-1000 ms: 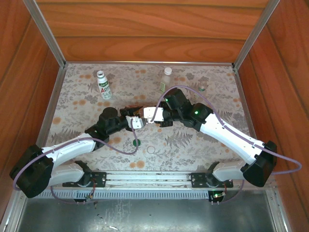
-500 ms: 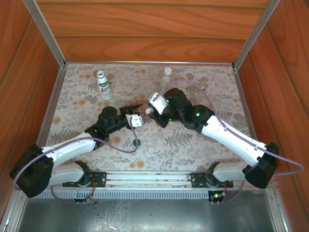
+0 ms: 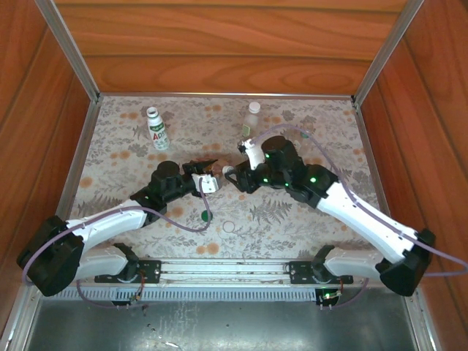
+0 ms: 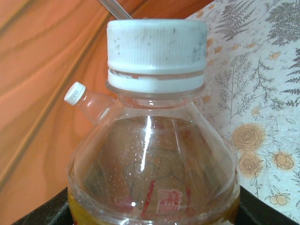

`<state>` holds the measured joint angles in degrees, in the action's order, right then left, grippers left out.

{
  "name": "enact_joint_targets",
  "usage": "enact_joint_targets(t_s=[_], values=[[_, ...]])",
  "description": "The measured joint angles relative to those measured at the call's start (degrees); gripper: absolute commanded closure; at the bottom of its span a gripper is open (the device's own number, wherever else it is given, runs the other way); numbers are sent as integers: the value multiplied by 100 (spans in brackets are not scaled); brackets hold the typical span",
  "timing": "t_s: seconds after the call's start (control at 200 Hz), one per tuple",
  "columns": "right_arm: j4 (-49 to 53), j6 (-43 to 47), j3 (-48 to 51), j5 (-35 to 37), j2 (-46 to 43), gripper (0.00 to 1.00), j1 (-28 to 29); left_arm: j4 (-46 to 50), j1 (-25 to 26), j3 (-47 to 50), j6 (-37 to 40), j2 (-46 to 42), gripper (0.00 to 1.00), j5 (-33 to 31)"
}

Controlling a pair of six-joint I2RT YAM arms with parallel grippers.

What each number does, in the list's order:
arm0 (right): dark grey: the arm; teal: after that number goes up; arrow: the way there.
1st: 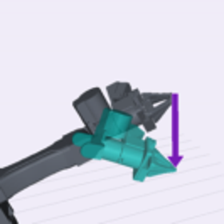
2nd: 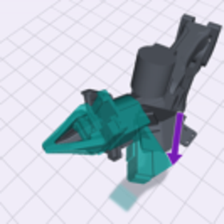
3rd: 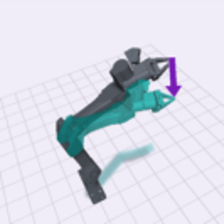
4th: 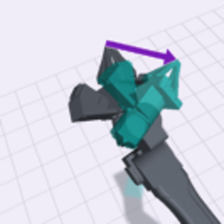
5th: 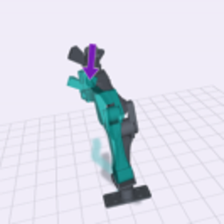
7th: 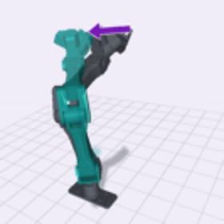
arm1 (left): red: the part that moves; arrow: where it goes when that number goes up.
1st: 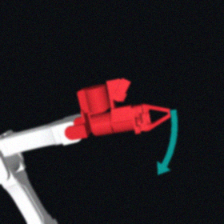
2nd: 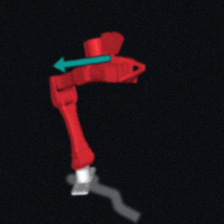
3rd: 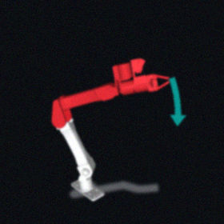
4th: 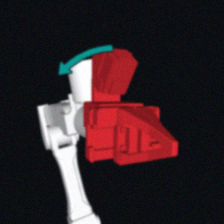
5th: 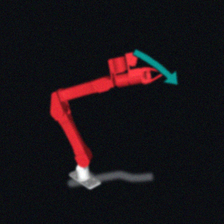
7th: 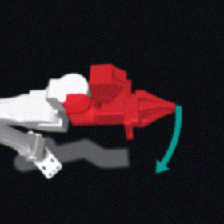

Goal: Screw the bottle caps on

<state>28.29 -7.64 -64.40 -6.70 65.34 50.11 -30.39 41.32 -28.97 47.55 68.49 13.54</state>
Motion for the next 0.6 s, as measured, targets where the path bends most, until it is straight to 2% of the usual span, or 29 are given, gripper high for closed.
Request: enact_joint_targets(t_s=[0.145,0.325,0.46,0.599], values=[[365,2376,-79,168,-345,41,24,4,0,0,20,0,44,37],[916,4791,-575,520,173,38,164,7,0,0,22,26,44,39],[1121,5884,-839,688,560,39,177,7,0,0,24,31,44,39],[1158,6448,-929,708,907,45,177,7,0,0,24,31,44,39]])
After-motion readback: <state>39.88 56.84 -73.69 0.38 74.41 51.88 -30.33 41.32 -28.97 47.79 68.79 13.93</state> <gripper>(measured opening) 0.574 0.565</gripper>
